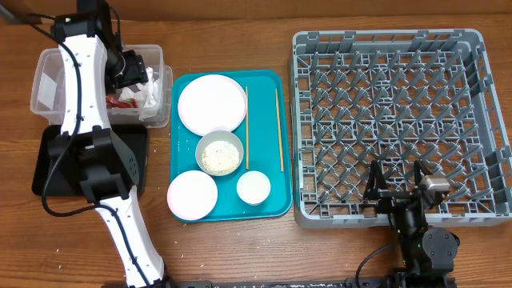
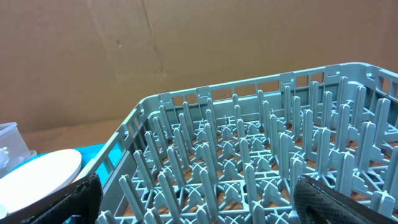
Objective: Sort waste into correct bins and load items into the dishwasher
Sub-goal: 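Carry the red wrapper to the clear bin and drop it, then reach the left gripper to the rice bowl and grasp its rim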
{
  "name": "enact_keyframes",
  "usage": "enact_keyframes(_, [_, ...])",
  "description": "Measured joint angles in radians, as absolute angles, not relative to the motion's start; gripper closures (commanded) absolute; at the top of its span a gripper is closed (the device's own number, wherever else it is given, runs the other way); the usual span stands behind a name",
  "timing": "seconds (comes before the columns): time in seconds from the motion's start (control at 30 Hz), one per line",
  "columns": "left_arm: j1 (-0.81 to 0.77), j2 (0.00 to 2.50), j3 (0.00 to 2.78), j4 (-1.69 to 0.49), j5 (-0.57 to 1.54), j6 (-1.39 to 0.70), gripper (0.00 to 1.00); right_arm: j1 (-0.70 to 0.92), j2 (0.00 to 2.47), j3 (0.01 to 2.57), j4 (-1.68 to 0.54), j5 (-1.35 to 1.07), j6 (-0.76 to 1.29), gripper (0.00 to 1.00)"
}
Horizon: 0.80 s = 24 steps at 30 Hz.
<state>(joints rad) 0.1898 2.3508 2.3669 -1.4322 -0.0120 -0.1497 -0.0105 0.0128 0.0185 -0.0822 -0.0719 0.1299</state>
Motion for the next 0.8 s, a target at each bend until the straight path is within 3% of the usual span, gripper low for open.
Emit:
enact_keyframes(0.17, [0.190,2.348,2.512,-1.551,0.021,-0.127,0.27,-0.010,0.013,0.019,-0.082,-0.072,0.130,0.00])
enact_keyframes(0.27, [0.188,2.331,2.587,-1.642,0.045,-0.109,0.34,-0.010,0.013,0.019,-0.082,-0.072,0.130,0.00])
enact_keyframes(0.43, [0.175,2.225,2.605,-1.684,0.083,-0.093,0.33,-0.010,0.013,0.019,-0.082,-0.072,0.130,0.00])
enact_keyframes(0.8, [-0.021,1.867,2.216,-1.681,0.105,-0.075,0.32,-0.010,0.013,0.019,-0.082,-0.072,0.130,0.00])
